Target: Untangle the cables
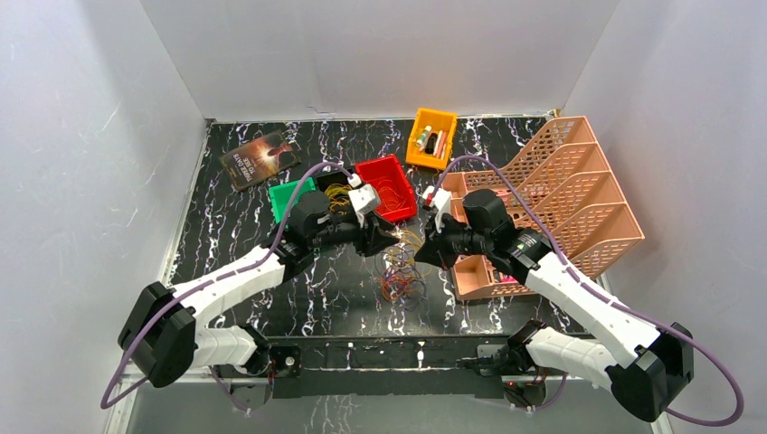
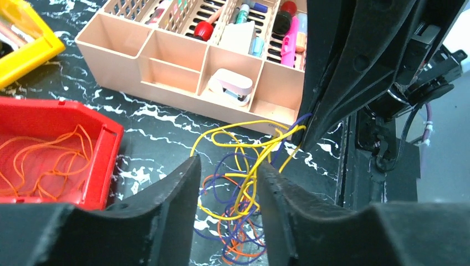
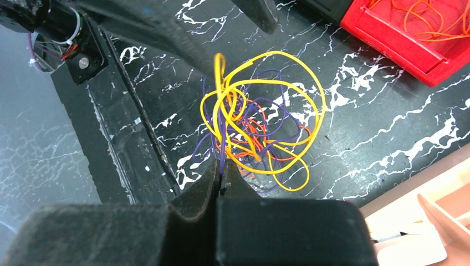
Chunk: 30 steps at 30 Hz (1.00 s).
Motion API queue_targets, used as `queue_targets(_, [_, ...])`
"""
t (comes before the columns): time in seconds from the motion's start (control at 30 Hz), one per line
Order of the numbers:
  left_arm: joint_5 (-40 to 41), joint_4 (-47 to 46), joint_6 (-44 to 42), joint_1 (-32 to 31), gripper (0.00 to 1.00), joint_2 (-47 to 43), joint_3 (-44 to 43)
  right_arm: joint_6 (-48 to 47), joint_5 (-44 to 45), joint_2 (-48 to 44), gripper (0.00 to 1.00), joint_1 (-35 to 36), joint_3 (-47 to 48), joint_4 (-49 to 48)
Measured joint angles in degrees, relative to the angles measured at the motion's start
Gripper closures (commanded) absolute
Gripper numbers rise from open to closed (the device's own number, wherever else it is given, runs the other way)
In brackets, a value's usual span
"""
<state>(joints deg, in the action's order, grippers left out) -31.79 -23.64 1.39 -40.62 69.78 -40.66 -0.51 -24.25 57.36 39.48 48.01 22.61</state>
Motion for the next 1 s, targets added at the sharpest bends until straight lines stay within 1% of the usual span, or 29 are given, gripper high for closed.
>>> queue_targets(0.23, [-3.8, 0.3, -0.3, 0.0, 0.78, 3.7, -2.6, -0.2, -1.5, 0.0, 1.0, 0.0, 0.0, 0.0])
queue_targets(0.37, [-5.1, 1.2, -0.3, 0.0, 0.8, 4.3, -2.6, -0.2, -1.7, -0.1, 1.0, 0.0, 0.0, 0.0])
queue_targets(0.4, [-5.2, 1.2, -0.3, 0.0, 0.84, 4.3, -2.6, -0.2, -1.6, -0.2, 1.0, 0.0, 0.0, 0.0])
queue_targets(0.47, [-5.7, 1.5, -0.3, 0.0, 1.0, 4.3, -2.7, -0.2, -1.6, -0.4, 1.0, 0.0, 0.0, 0.0])
queue_targets(0.5, [-6.0, 1.6, -0.3, 0.0, 1.0, 4.3, -2.8, -0.2, -1.6, -0.5, 1.0, 0.0, 0.0, 0.0])
queue_targets(0.53, [-6.2, 1.7, -0.3, 0.0, 1.0, 4.3, -2.9, -0.2, -1.6, -0.6, 0.98, 0.0, 0.0, 0.0])
queue_targets(0.57, [-6.3, 1.9, -0.4, 0.0, 1.0, 4.3, -3.0, -0.2, -1.6, -0.6, 0.92, 0.0, 0.0, 0.0])
queue_targets(0.6, [-6.3, 2.1, -0.6, 0.0, 1.0, 4.3, -3.1, -0.2, -1.6, -0.7, 0.82, 0.0, 0.0, 0.0])
queue_targets(0.63, [-6.3, 2.5, -0.8, 0.0, 1.0, 4.3, -3.2, -0.2, -1.5, -0.7, 0.74, 0.0, 0.0, 0.0])
queue_targets(0.67, [-6.2, 3.0, -0.9, 0.0, 1.0, 4.3, -3.3, -0.1, -1.3, -0.7, 0.67, 0.0, 0.0, 0.0])
queue_targets(0.7, [-5.9, 3.5, -1.1, 0.0, 1.0, 4.2, -3.5, 0.0, -1.1, -0.7, 0.63, 0.0, 0.0, 0.1])
queue_targets(0.77, [-4.8, 5.1, -1.8, 0.0, 1.0, 3.7, -3.9, -0.1, 0.0, -1.0, 0.56, 0.0, 0.0, 0.1])
queue_targets(0.87, [-2.4, 7.4, -3.3, 0.0, 1.0, 1.7, -4.1, 0.3, 2.4, -2.6, 0.49, 0.0, 0.0, 0.3])
queue_targets(1.0, [0.7, 10.6, -4.5, 0.0, 1.0, -3.5, -4.2, 1.1, 6.1, -6.5, 0.4, 0.0, 0.0, -0.5])
